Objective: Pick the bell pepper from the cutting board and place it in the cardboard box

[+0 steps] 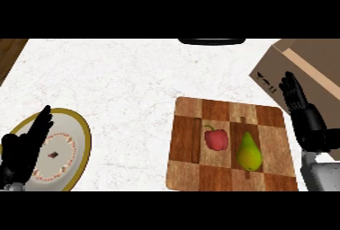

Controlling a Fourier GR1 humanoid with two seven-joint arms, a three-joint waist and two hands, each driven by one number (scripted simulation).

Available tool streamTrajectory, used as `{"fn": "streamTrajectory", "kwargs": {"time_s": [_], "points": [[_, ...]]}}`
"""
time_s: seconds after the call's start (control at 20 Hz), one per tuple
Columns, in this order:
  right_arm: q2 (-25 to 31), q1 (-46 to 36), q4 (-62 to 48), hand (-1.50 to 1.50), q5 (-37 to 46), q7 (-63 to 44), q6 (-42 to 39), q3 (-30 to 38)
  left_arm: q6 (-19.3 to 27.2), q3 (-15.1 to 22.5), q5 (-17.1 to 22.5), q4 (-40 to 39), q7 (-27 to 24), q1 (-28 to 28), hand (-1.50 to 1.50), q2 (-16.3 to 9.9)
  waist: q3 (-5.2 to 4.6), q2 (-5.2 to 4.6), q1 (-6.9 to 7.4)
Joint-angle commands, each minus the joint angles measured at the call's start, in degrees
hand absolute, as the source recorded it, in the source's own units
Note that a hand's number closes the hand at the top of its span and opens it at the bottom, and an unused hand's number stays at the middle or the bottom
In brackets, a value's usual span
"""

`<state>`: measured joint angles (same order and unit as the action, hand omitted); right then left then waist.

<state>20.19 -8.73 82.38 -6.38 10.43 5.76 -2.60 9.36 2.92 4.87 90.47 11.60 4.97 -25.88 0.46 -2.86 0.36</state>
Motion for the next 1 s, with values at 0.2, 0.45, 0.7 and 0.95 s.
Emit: {"fn": "streamTrajectory", "kwargs": {"time_s": [0.2, 0.45, 0.7, 0.95], "points": [[-0.62, 6.57, 7.61, 1.5, -3.02, 2.74, 8.82, 10.57, 2.99, -2.72, 5.99, 5.77, -0.56, -6.03, 0.0, 7.04, -0.51, 3.69, -2.94], [1.03, 13.8, 5.53, -1.5, 11.79, 3.44, 21.04, 10.0, 2.66, -1.73, 9.3, 5.46, -0.1, -9.31, 0.0, 11.29, -0.5, 3.02, -1.84], [5.45, 17.57, 17.69, -1.5, 20.36, 3.08, 19.45, 4.72, 2.51, -0.91, 8.05, 5.97, -1.64, -7.65, 0.0, 12.37, -0.57, 3.12, -1.09], [16.8, 18.43, 22.68, -1.5, 28.53, -12.97, 9.73, 1.8, 3.23, -0.76, 7.73, 5.14, -1.42, -9.87, 0.0, 13.24, -0.77, 2.95, -0.85]]}}
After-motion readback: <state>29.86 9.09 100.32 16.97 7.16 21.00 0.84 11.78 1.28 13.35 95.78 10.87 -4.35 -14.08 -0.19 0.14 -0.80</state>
